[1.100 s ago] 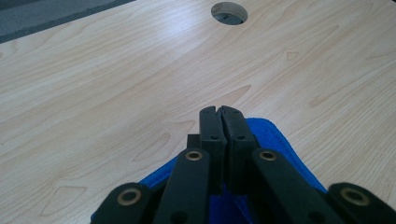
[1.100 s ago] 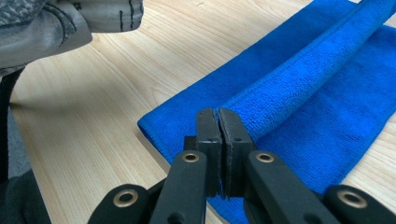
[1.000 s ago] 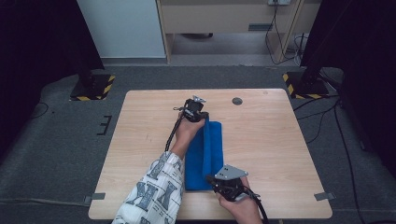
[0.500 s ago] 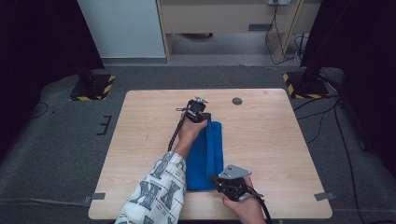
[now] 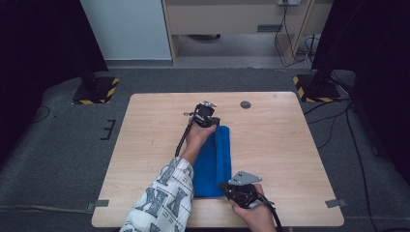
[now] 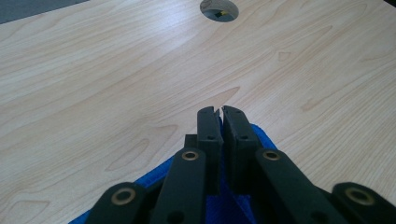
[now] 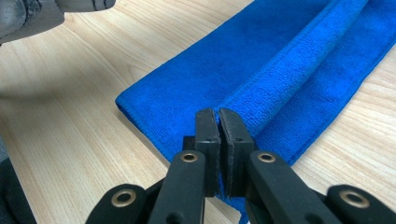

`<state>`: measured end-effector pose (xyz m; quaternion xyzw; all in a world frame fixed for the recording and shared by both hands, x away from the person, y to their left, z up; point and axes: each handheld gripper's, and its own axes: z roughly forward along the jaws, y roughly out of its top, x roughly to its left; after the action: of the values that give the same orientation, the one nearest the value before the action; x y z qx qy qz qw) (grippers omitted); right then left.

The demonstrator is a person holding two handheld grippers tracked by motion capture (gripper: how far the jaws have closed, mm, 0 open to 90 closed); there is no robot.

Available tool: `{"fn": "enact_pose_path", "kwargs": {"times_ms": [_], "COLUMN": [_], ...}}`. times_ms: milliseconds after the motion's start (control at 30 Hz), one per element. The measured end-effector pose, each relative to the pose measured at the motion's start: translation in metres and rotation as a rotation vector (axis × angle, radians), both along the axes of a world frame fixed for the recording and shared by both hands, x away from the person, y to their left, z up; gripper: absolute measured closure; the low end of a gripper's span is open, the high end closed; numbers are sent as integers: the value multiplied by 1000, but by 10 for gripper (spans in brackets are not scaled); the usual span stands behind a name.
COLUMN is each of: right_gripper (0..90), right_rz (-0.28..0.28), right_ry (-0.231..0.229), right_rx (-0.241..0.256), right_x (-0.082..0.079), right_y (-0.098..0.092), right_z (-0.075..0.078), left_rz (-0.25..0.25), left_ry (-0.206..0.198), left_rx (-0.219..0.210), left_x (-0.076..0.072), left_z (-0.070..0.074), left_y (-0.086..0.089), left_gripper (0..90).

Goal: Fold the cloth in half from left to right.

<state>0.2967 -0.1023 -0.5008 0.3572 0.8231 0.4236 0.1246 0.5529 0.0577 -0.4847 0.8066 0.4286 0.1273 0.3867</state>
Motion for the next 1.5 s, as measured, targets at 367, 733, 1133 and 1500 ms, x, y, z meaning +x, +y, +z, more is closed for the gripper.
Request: {"fn": "enact_pose_path", "kwargs": {"times_ms": [367, 733, 1133, 1500], "right_gripper": [802, 426, 226, 162], "right_rz": [-21, -129, -161, -171], "right_ry": [13, -1, -4, -3], "right_rx": [-6, 10, -5, -6], "right_x": [0, 5, 18, 27], "right_y": [-4, -21, -24, -22], "right_z": [-2, 8, 10, 9], "left_rz": [-3, -13, -44, -58], "left_ry": [-9, -77, -90, -81], "left_rx": [-2, -45, -36, -24], "left_x": [-1, -11, -17, -22], "left_z": [-1, 16, 29, 31], "left_y": [-4, -2, 6, 14], "left_gripper": [794, 432, 222, 108]}}
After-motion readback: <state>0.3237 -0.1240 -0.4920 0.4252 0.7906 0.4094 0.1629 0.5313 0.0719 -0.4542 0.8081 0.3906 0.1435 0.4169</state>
